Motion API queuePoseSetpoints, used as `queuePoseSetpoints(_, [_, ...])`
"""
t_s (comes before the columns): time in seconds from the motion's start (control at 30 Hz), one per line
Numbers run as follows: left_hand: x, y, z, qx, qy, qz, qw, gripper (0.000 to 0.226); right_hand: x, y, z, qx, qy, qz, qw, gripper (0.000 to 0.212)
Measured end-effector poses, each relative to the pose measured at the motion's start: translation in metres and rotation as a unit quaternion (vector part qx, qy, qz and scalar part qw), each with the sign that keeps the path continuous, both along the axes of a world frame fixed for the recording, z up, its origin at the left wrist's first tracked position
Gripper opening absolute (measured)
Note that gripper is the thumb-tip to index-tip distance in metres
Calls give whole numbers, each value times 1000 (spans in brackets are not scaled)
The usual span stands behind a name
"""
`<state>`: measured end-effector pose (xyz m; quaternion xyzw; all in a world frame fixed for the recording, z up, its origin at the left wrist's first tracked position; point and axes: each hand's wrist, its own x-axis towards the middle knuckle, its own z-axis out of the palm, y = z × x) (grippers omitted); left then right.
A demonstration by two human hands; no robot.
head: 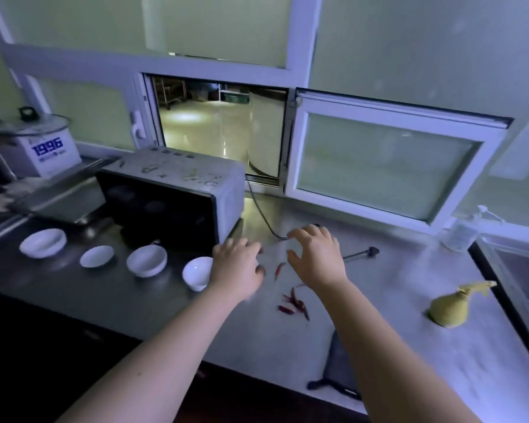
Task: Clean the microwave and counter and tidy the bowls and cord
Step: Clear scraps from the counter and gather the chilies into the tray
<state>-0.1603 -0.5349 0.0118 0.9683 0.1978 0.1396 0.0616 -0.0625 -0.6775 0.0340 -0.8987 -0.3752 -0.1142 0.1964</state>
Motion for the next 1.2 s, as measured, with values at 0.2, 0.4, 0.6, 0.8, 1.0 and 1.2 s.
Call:
queuePoseSetpoints(0.2, [-42,116,7,-15,-27,49,998,34,-37,112,8,0,2,26,1000,34])
queuePoseSetpoints(0.4, [-54,189,13,-38,-68,87,993,31,-42,198,4,36,0,76,996,35])
queuePoseSetpoints(0.6, [-34,251,-5,-13,-47,95,994,29,-27,277,-26,48,-5,139,989,35])
queuePoseSetpoints(0.8, [-23,303,-39,-41,-3,112,993,28,14,335,-54,53,42,149,987,32])
queuePoseSetpoints(1.0, [-39,380,-58,-79,-36,173,981,26,26,385,-67,54,72,144,986,29])
queuePoseSetpoints(1.2, [-46,477,-64,-79,-59,139,985,26,12,444,-82,73,81,86,990,30])
